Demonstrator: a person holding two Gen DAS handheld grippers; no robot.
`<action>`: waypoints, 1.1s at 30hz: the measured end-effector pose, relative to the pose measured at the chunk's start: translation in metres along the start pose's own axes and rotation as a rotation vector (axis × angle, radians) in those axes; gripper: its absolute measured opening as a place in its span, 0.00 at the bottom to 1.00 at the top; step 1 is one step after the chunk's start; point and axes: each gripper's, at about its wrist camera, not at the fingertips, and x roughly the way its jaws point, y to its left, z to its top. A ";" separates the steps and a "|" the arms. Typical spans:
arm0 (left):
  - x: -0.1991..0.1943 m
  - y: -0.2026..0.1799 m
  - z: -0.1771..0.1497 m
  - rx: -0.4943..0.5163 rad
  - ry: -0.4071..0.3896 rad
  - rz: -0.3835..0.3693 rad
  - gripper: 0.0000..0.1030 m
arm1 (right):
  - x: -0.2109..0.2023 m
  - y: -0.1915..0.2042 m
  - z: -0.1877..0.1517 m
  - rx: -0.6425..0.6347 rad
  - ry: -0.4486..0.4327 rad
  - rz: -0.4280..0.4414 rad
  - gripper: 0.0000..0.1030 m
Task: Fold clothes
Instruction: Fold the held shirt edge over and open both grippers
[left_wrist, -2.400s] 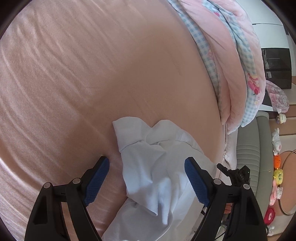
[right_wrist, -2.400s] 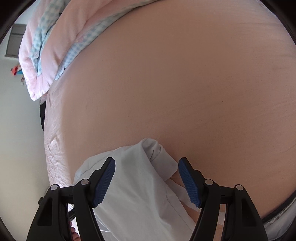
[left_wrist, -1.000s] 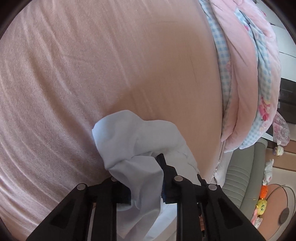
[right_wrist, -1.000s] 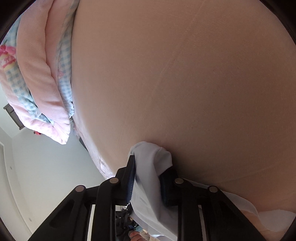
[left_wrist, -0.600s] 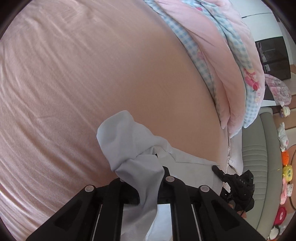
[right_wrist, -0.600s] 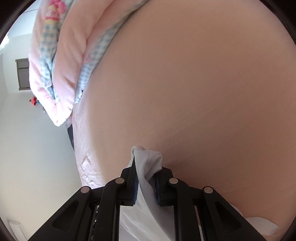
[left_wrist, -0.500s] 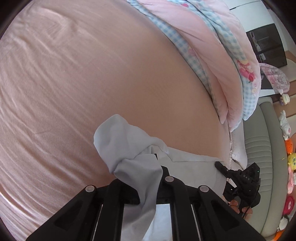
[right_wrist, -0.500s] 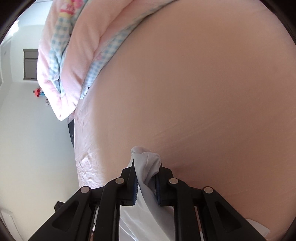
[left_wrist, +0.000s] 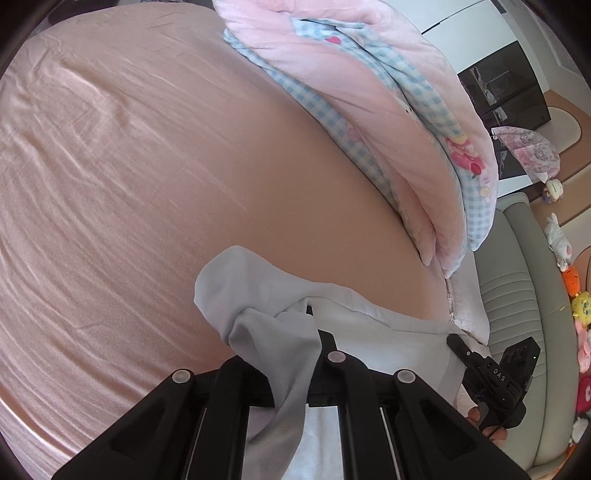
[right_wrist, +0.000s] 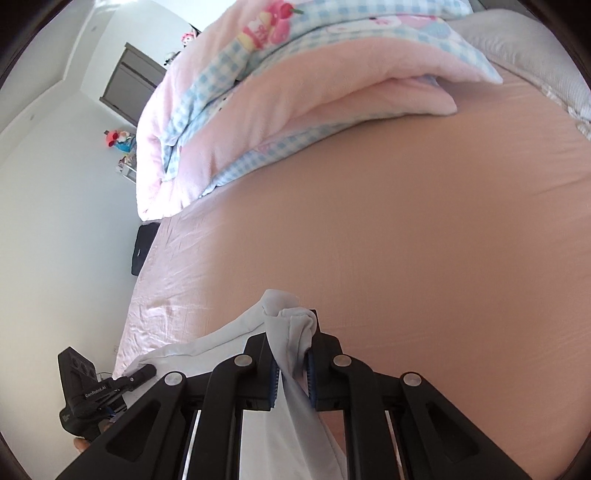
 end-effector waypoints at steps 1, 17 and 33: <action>0.000 -0.003 0.001 0.022 -0.005 0.010 0.04 | 0.001 0.004 0.001 -0.035 -0.005 -0.020 0.09; 0.057 -0.024 -0.006 0.291 -0.022 0.295 0.08 | 0.055 -0.004 -0.014 -0.217 0.115 -0.316 0.09; 0.053 0.040 0.011 -0.042 0.115 0.332 0.85 | 0.071 -0.031 -0.014 -0.133 0.273 -0.478 0.59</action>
